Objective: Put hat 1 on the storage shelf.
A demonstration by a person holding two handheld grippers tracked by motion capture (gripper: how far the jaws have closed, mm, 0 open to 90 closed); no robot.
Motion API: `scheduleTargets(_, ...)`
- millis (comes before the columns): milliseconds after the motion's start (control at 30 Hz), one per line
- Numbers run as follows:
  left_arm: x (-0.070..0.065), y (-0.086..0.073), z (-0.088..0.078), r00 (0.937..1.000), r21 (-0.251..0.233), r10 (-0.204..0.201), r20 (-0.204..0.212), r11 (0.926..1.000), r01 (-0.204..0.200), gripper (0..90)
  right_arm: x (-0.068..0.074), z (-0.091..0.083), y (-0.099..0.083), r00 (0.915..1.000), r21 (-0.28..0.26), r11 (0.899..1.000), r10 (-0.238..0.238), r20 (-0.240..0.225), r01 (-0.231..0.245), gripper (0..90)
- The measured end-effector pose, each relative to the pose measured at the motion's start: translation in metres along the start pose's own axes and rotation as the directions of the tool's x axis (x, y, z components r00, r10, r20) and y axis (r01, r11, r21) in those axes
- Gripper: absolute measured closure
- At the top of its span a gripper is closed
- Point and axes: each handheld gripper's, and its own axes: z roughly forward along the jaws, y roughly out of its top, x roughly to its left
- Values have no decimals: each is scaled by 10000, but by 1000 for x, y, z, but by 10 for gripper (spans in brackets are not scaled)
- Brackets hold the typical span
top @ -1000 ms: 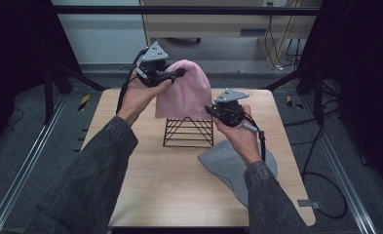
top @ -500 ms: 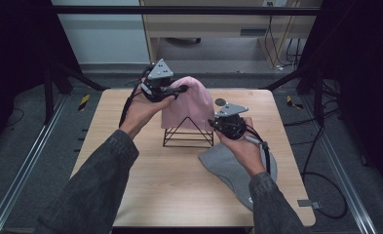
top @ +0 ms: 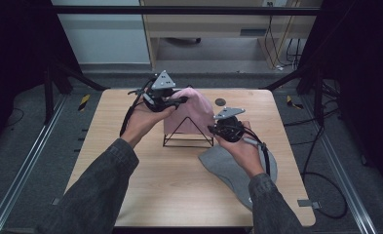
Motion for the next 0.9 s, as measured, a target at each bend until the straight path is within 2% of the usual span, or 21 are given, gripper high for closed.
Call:
scheduleTargets(67,0,0,0,10000,8,-22,16,10000,22,726,0,1,0,10000,120,9999,-25,-44,26,795)
scheduleTargets(233,-5,-6,5,9998,164,1,206,9999,-4,734,4,-3,-3,10000,215,9998,22,6,-22,660)
scheduleTargets(333,-7,-9,6,9997,208,-32,242,9998,27,734,6,-8,-6,9997,321,9994,-133,182,128,600)
scheduleTargets(467,-10,-17,8,9996,513,45,282,9987,-59,734,5,-18,-13,9992,287,9996,-34,399,23,533)
scheduleTargets(533,-10,-20,9,9995,543,-60,315,9985,43,734,3,-22,-16,9988,297,9996,-10,497,-5,504)
scheduleTargets(700,-13,-26,10,9992,692,-114,391,9976,87,732,-5,-35,-26,9962,305,9994,151,854,-177,481)
scheduleTargets(900,-14,-34,14,9986,782,-285,454,9966,249,728,-15,-41,-39,9931,426,9979,445,1087,-494,476)
